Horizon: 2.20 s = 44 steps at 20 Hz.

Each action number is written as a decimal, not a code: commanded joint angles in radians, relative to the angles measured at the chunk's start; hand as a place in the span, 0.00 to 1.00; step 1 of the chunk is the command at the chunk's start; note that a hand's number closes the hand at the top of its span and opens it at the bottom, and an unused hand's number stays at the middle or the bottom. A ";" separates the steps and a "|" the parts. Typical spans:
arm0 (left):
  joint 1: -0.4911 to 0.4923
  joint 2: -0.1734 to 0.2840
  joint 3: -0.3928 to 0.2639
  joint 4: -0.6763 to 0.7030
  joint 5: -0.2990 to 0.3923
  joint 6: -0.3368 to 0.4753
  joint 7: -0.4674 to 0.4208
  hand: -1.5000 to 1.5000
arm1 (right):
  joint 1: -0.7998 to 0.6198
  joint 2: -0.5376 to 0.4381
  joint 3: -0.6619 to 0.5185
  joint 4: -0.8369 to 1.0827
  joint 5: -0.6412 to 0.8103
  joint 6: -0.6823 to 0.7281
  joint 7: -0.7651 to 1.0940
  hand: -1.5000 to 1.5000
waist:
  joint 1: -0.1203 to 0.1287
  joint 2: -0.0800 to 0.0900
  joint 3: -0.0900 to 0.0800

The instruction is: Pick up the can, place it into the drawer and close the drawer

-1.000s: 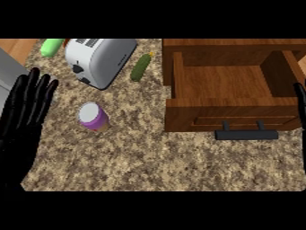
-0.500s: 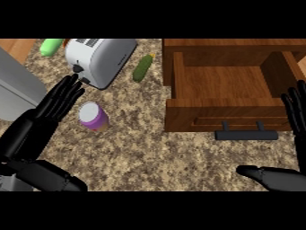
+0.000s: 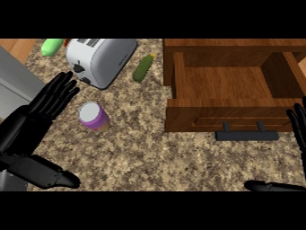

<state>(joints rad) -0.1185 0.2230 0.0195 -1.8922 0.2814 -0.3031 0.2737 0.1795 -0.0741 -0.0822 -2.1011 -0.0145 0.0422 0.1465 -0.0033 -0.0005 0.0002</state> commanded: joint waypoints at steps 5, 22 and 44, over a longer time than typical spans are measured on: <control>-0.035 -0.031 0.017 0.015 -0.024 0.036 0.073 0.00 | 0.085 0.005 -0.035 -0.047 -0.044 0.054 -0.036 0.00 | -0.002 0.000 0.000; -0.067 -0.032 0.081 0.322 -0.127 -0.056 -0.191 0.00 | 0.045 0.037 -0.074 0.067 0.010 0.085 -0.122 0.00 | 0.002 0.000 0.000; -0.203 0.011 0.143 0.958 -0.317 -0.056 -0.656 0.00 | 0.048 -0.002 -0.174 0.086 -0.058 0.174 -0.117 0.00 | -0.008 0.002 -0.001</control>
<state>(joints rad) -0.2705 0.2103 0.1370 -1.1069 -0.0071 -0.3505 -0.2642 0.2189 -0.0480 -0.2168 -2.0312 -0.0425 0.1855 0.0428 -0.0057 0.0006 -0.0003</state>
